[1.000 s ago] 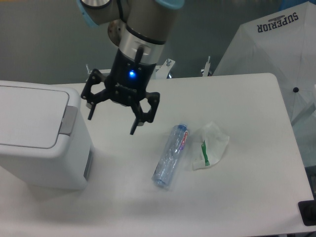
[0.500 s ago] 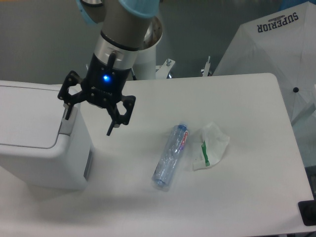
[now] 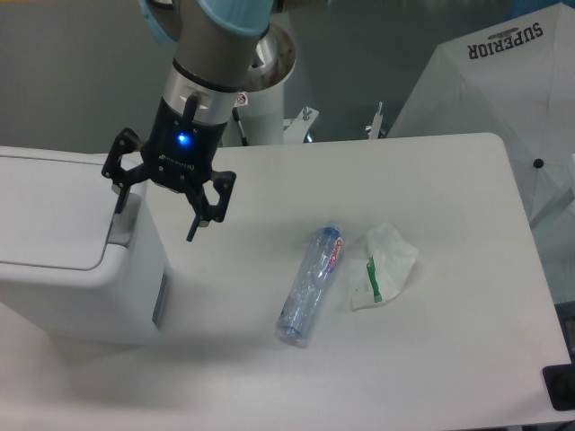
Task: Open the trash can
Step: 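Push the gripper against the lid's edge to flip the lid open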
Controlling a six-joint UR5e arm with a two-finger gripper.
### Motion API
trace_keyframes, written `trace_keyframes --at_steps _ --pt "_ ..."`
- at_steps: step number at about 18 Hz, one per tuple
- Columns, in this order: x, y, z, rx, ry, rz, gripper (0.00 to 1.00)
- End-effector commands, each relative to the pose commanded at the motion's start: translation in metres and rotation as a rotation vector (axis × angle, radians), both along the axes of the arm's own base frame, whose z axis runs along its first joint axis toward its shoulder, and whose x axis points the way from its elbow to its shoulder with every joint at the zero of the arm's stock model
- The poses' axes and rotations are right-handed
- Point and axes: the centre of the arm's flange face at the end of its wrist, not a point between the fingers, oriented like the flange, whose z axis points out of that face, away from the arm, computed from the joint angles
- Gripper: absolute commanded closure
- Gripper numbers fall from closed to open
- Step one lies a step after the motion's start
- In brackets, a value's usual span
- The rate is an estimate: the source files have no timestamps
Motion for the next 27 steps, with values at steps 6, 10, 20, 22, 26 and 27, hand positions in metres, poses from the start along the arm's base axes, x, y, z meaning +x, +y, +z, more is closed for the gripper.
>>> trace_keyframes --at_steps 6,10,20,22,26,27 --pt "0.000 0.000 -0.008 -0.010 -0.008 -0.001 0.00" --pt "-0.001 0.001 -0.008 -0.010 -0.008 -0.001 0.00" --pt "-0.004 0.004 -0.015 -0.019 -0.017 -0.001 0.00" --pt "-0.004 0.004 -0.015 -0.019 -0.015 -0.001 0.00" --pt "-0.004 0.005 -0.010 -0.012 -0.011 -0.001 0.00" --pt "-0.006 0.005 -0.003 -0.002 -0.001 0.000 0.00"
